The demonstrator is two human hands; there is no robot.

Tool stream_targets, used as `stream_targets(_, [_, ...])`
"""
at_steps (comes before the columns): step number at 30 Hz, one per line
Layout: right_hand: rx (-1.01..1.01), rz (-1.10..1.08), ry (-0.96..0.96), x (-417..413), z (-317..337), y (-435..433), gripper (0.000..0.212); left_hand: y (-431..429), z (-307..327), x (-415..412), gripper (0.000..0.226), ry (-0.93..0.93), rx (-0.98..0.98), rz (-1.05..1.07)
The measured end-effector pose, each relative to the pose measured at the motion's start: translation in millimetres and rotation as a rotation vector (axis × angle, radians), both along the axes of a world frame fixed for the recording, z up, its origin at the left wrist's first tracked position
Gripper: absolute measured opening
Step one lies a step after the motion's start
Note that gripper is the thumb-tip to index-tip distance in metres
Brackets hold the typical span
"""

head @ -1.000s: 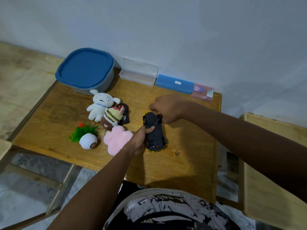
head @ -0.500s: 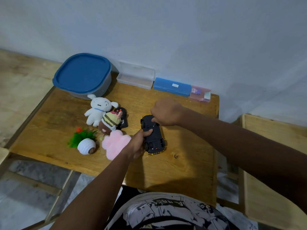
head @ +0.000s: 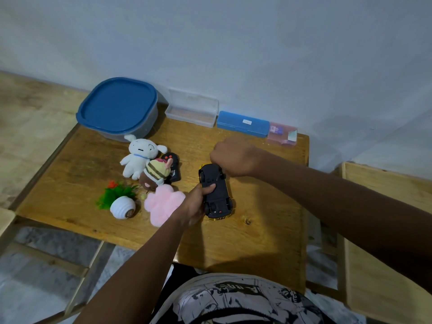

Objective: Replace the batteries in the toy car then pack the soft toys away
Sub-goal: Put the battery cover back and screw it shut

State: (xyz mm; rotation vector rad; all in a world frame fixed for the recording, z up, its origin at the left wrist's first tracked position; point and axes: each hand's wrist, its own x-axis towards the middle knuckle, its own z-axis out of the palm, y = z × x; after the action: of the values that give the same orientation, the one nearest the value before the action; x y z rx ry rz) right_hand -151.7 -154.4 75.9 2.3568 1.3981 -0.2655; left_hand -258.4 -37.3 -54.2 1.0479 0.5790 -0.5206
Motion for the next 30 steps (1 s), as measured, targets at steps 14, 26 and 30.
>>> stream_targets(14, [-0.019, -0.154, 0.152, 2.1, -9.8, -4.3, 0.038, -0.2, -1.7, 1.9, 0.034, -0.009, 0.035, -0.007])
stream_targets(26, [-0.059, 0.008, 0.066, 2.9, 0.1, -8.3, 0.025, -1.1, -3.8, 0.0, 0.035, -0.019, 0.07, -0.011])
stream_targets(30, [-0.048, -0.035, 0.086, -4.8, -6.4, -5.7, 0.034, -0.7, -3.1, 0.1, 0.035, -0.022, 0.059, -0.005])
